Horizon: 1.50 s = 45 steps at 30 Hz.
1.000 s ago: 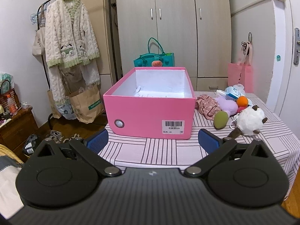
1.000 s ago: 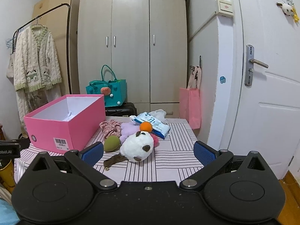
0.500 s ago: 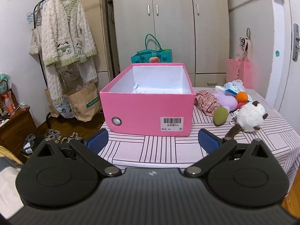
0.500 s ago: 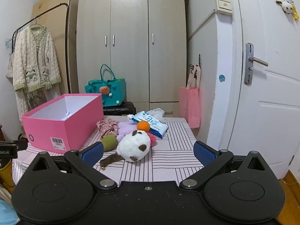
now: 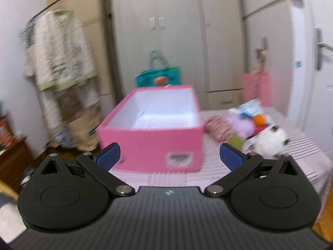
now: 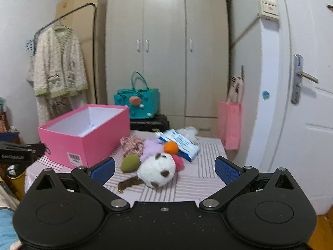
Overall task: Organize soft objects
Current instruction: 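Reach the left tool to the white plush and close on it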
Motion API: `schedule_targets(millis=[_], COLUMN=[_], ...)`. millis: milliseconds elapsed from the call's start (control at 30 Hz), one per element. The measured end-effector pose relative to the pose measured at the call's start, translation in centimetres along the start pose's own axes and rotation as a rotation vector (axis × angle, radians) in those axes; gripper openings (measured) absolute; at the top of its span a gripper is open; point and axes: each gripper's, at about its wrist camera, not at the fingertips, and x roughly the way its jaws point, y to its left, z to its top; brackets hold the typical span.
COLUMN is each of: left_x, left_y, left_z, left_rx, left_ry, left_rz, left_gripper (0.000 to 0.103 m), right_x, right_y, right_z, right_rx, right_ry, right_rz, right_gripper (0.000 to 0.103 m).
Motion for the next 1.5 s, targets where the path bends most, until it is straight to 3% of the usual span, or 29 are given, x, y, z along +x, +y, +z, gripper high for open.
schedule_targets(millis=[233, 400, 500, 600, 767, 1100, 1167, 1267, 1333, 1400, 1500], left_x=[3.2, 6.3, 7.8, 9.6, 12.9, 16.3, 17.1, 17.7, 18.0, 18.3, 17.8], left_y=[-3.2, -6.0, -7.9, -9.5, -11.2, -13.5, -13.6, -13.7, -13.8, -13.9, -14.2], left_z=[1.5, 1.7, 1.6, 1.3, 0.9, 0.2, 0.0, -0.2, -0.3, -0.5, -0.6], left_rx=[0.111, 0.138, 0.16, 0.155, 0.128, 0.159, 0.154, 0.144, 0.139, 0.134, 0.159], left_ry=[-0.033, -0.007, -0.013, 0.019, 0.108, 0.096, 0.114, 0.137, 0.16, 0.189, 0.173], left_rz=[-0.103, -0.271, -0.335, -0.401, -0.517, -0.56, -0.58, -0.616, -0.634, -0.643, -0.629], left_gripper=[0.103, 0.103, 0.101, 0.1, 0.098, 0.097, 0.093, 0.081, 0.071, 0.069, 0.068], right_x=[4.7, 9.2, 11.1, 12.5, 15.0, 17.7, 18.1, 18.5, 18.6, 18.6, 18.4], right_y=[-0.6, -1.4, -1.5, -1.9, -2.4, -2.0, -2.0, -2.1, -2.3, -2.2, -1.8], right_z=[-1.1, -3.3, -4.6, -5.8, -6.6, -7.1, -7.2, -7.2, -7.3, -7.3, -7.3], right_rx=[0.009, 0.068, 0.053, 0.065, 0.078, 0.054, 0.052, 0.062, 0.079, 0.069, 0.049], right_ry=[0.008, 0.029, 0.02, -0.002, 0.054, 0.107, 0.108, 0.119, 0.122, 0.115, 0.107], right_rz=[0.066, 0.076, 0.079, 0.108, 0.155, 0.208, 0.186, 0.182, 0.193, 0.189, 0.173], right_gripper=[0.103, 0.103, 0.103, 0.103, 0.099, 0.09, 0.087, 0.074, 0.071, 0.068, 0.066])
